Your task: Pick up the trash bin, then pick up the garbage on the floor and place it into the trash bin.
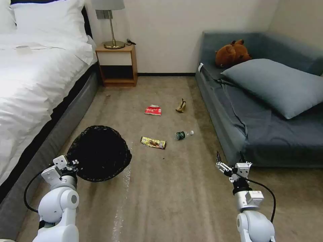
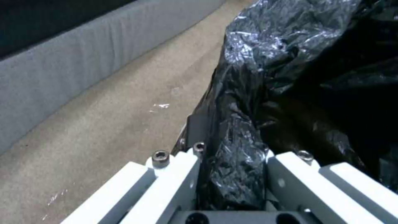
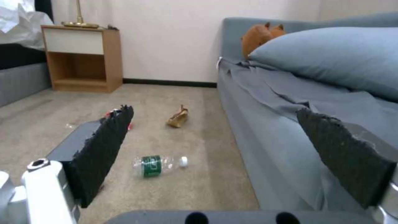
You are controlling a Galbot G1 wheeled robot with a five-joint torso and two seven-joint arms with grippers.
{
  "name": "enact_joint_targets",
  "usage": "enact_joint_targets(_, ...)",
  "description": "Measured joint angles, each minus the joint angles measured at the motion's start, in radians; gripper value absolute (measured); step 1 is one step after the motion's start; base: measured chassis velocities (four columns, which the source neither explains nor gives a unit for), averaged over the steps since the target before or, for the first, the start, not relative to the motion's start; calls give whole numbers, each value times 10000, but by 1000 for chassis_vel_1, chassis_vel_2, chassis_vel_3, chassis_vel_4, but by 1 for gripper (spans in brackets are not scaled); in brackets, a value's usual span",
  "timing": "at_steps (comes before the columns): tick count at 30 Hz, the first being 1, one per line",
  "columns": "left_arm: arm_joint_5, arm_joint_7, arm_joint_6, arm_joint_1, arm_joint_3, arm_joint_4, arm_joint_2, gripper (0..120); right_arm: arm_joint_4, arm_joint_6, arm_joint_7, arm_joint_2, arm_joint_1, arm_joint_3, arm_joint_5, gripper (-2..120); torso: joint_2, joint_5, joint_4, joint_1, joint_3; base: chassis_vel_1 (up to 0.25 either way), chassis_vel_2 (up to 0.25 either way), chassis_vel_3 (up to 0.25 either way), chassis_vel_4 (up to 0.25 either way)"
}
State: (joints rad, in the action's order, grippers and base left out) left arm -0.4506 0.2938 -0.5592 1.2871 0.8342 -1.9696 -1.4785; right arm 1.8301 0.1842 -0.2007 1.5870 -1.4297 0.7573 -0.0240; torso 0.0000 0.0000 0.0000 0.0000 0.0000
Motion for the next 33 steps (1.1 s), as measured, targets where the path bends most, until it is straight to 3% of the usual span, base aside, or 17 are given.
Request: enact_joint_targets(33,-26,-151,-130,17,35,-43,-64,2,-72,130,-100,44,-21,37,-82,100,0,0,0,0,0,-45,41,47,-43)
